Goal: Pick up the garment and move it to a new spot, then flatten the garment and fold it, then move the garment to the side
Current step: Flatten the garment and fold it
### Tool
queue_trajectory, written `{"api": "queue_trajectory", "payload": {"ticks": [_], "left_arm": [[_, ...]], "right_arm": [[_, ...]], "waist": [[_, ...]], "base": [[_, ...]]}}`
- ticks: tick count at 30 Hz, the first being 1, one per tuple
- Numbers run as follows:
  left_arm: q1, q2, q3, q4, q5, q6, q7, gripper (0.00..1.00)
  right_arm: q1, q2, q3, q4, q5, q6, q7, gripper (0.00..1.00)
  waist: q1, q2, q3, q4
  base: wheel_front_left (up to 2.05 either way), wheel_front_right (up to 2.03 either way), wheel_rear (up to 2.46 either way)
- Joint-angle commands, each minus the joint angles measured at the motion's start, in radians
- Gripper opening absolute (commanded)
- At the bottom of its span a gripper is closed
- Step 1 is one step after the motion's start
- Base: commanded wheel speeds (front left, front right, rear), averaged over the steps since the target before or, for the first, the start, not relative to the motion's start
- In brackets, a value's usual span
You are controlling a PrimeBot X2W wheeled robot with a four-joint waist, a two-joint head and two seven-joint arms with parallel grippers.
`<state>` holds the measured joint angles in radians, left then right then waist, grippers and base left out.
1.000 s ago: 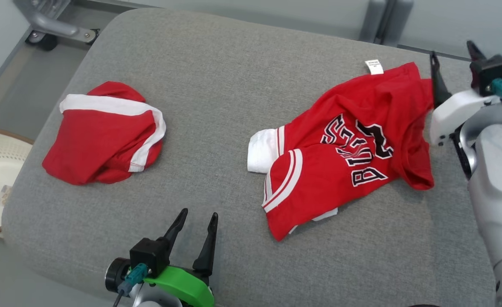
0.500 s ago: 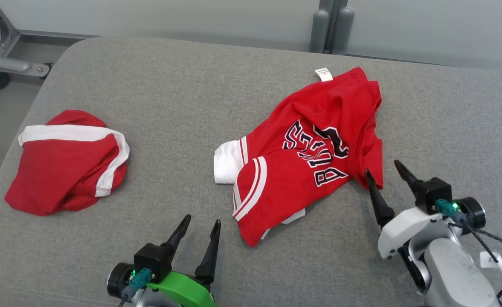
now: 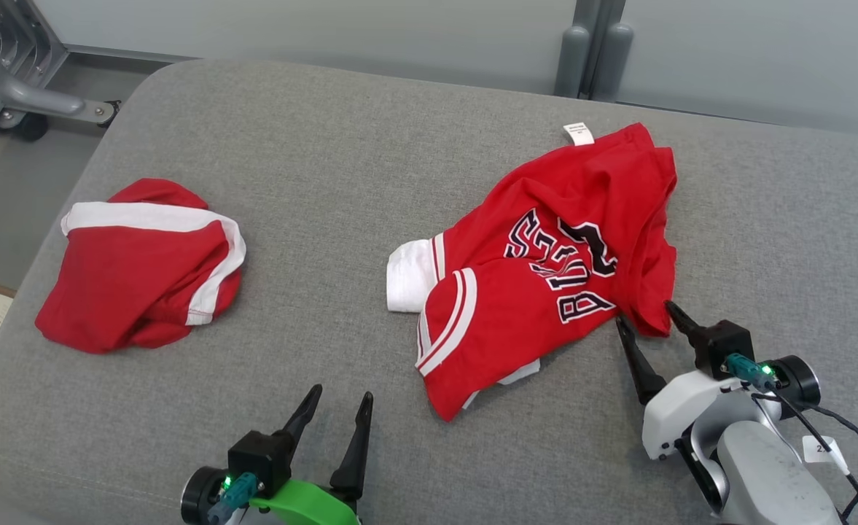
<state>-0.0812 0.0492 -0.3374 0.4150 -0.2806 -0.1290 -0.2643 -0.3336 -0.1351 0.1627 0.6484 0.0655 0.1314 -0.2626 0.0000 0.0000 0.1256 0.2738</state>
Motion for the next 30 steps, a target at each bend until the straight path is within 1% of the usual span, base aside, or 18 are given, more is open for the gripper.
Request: {"api": "queue_trajectory", "payload": {"ticks": [1, 2, 3, 5, 10, 13, 14, 17, 18, 19, 21, 24, 26, 28, 30], "left_arm": [[0.006, 0.003, 0.002, -0.002, -0.001, -0.003, 0.000, 1.00], [0.004, 0.003, 0.002, -0.002, -0.002, -0.003, 0.000, 1.00], [0.001, 0.003, 0.002, -0.002, -0.004, -0.003, 0.000, 1.00], [-0.004, 0.003, 0.004, -0.004, -0.005, -0.003, 0.000, 1.00], [0.001, 0.003, 0.021, -0.002, 0.009, -0.003, 0.000, 1.00], [0.009, 0.003, 0.025, 0.003, 0.016, -0.003, 0.000, 1.00], [0.009, 0.003, 0.025, 0.003, 0.016, -0.003, 0.000, 1.00], [0.016, 0.003, 0.015, 0.012, 0.003, -0.003, 0.000, 1.00], [0.013, 0.003, 0.002, 0.015, -0.003, -0.003, 0.000, 1.00], [0.014, 0.003, 0.003, 0.018, -0.004, -0.003, 0.000, 1.00], [0.013, 0.003, 0.003, 0.021, -0.004, -0.003, 0.000, 1.00], [0.006, 0.003, 0.008, 0.023, 0.003, -0.003, 0.000, 1.00], [0.003, 0.003, 0.014, 0.023, 0.005, -0.003, 0.000, 1.00], [-0.003, 0.003, 0.025, 0.023, 0.004, -0.003, 0.000, 1.00], [-0.012, 0.003, 0.041, 0.020, 0.001, -0.003, 0.000, 1.00]], "right_arm": [[-0.015, 0.000, -0.012, 0.023, -0.010, -0.001, -0.003, 0.87], [-0.025, 0.002, -0.021, 0.043, -0.016, -0.001, -0.003, 0.27], [-0.039, 0.003, -0.034, 0.058, -0.019, -0.001, -0.003, 0.00], [-0.061, 0.019, -0.063, 0.072, 0.017, -0.001, -0.003, 0.00], [-0.084, 0.035, -0.148, -0.017, 0.142, -0.001, -0.003, 0.00], [-0.066, 0.030, -0.219, -0.066, 0.240, -0.001, -0.003, 0.00], [-0.066, 0.030, -0.219, -0.066, 0.240, -0.001, -0.003, 0.00], [-0.034, -0.002, -0.268, -0.082, 0.295, -0.001, -0.003, 0.00], [-0.010, -0.032, -0.292, -0.050, 0.293, -0.001, -0.003, 0.49], [-0.001, -0.046, -0.309, -0.032, 0.284, -0.001, -0.003, 1.00], [0.014, -0.075, -0.339, 0.008, 0.240, -0.001, -0.003, 1.00], [0.031, -0.091, -0.424, 0.028, 0.165, -0.001, -0.003, 1.00], [0.045, -0.070, -0.463, 0.012, 0.119, -0.001, -0.003, 1.00], [0.059, -0.045, -0.476, -0.005, 0.091, -0.001, -0.003, 1.00], [0.069, -0.034, -0.473, -0.024, 0.063, -0.001, -0.003, 1.00]], "waist": [[0.0000, 0.0000, 0.004, 0.002], [0.0000, 0.0000, 0.006, 0.003], [0.0000, 0.0000, 0.008, 0.003], [0.0000, 0.0000, 0.012, 0.002], [0.0000, 0.0000, 0.014, -0.033], [0.0000, 0.0000, 0.004, -0.066], [0.0000, 0.0000, 0.004, -0.066], [0.0000, 0.0000, -0.011, -0.102], [0.0000, 0.0000, -0.019, -0.127], [0.0000, 0.0000, -0.024, -0.140], [0.0000, 0.0000, -0.031, -0.162], [0.0000, 0.0000, -0.037, -0.190], [0.0000, 0.0000, -0.040, -0.205], [0.0000, 0.0000, -0.042, -0.220], [0.0000, 0.0000, -0.044, -0.233]], "base": [[0.00, 0.00, 0.00], [0.00, 0.00, 0.00], [0.00, 0.00, 0.00], [0.00, 0.00, 0.00], [0.00, 0.00, 0.00], [0.00, 0.00, 0.00], [0.00, 0.00, 0.00], [0.00, 0.00, 0.00], [0.00, 0.00, 0.00], [0.00, 0.00, 0.00], [0.00, 0.00, 0.00], [0.00, 0.00, 0.00], [0.00, 0.00, 0.00], [0.00, 0.00, 0.00], [0.00, 0.00, 0.00]]}}
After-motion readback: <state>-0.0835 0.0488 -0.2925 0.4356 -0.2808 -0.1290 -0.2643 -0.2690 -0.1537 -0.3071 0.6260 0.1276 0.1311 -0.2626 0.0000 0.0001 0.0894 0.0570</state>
